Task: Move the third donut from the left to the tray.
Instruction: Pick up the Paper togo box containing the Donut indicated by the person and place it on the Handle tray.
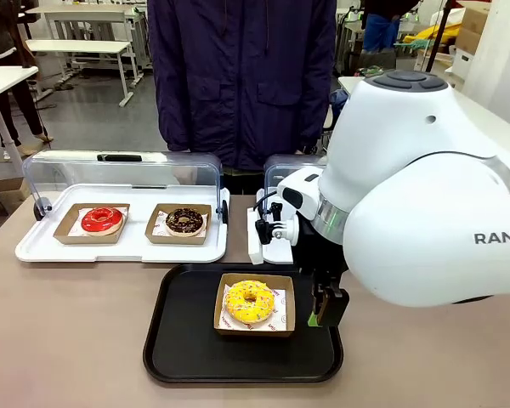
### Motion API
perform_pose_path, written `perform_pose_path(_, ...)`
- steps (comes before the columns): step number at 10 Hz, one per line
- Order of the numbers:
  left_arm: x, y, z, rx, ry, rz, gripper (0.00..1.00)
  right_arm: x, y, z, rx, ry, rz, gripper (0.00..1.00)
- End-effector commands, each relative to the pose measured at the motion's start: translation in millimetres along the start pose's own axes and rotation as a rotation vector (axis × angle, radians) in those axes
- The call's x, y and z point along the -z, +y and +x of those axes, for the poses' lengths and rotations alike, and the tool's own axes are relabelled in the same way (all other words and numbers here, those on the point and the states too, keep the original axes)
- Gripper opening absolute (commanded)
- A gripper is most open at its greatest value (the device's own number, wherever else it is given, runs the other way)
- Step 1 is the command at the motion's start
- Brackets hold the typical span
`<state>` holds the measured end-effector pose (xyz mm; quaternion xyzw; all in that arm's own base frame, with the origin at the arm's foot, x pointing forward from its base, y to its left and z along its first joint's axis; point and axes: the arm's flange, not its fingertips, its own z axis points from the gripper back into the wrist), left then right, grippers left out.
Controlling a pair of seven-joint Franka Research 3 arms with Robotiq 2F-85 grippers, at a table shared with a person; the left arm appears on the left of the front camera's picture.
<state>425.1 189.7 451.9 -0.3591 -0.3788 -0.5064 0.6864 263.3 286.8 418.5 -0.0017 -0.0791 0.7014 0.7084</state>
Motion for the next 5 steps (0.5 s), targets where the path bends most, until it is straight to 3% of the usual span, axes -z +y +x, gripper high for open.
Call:
perform_pose_path(1, 0.4, -2.1, 1.7, -0.002, 0.004, -0.002, 1.00, 2.1, -0.7, 2.9, 0.009, 0.001, -0.018, 1.00)
perform_pose_path(5, 0.4, -2.1, 1.7, -0.002, 0.004, -0.002, 1.00, 2.1, -0.7, 2.9, 0.009, 0.001, -0.018, 1.00)
